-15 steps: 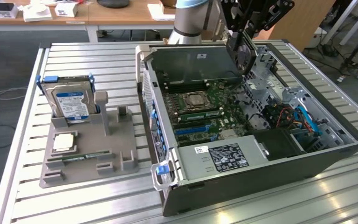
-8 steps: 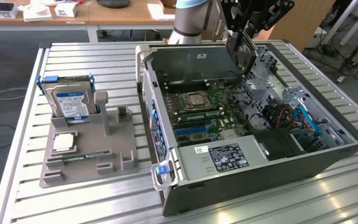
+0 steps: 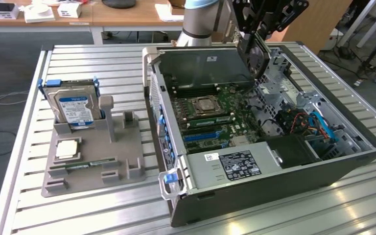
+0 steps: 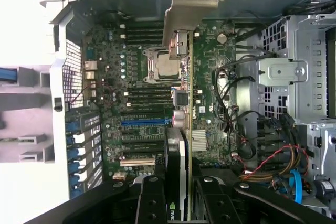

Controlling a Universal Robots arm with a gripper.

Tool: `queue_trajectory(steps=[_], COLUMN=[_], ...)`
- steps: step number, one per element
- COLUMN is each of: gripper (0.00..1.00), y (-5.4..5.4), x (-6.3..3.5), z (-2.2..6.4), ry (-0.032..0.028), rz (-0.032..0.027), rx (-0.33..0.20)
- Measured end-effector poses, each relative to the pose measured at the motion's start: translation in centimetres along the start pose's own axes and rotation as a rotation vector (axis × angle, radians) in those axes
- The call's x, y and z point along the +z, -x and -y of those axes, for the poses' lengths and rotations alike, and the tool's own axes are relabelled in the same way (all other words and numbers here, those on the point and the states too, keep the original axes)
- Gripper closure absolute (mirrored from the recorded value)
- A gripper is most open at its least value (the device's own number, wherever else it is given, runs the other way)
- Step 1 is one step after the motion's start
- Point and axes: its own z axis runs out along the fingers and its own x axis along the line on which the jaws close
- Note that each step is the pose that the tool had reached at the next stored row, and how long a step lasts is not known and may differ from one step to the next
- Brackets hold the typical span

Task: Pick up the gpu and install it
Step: 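Insert the gpu into the slot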

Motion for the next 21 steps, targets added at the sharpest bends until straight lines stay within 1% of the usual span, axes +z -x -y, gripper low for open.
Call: queue_trajectory(steps=[14,21], gripper=[0.72,0.72], y=[0.00,0.00], x=[0.00,0.00], z=[0.00,0.00], ry=[0.0007,0.0014], rz=[-0.0011,-0.0022], rx=[-0.026,-0.054])
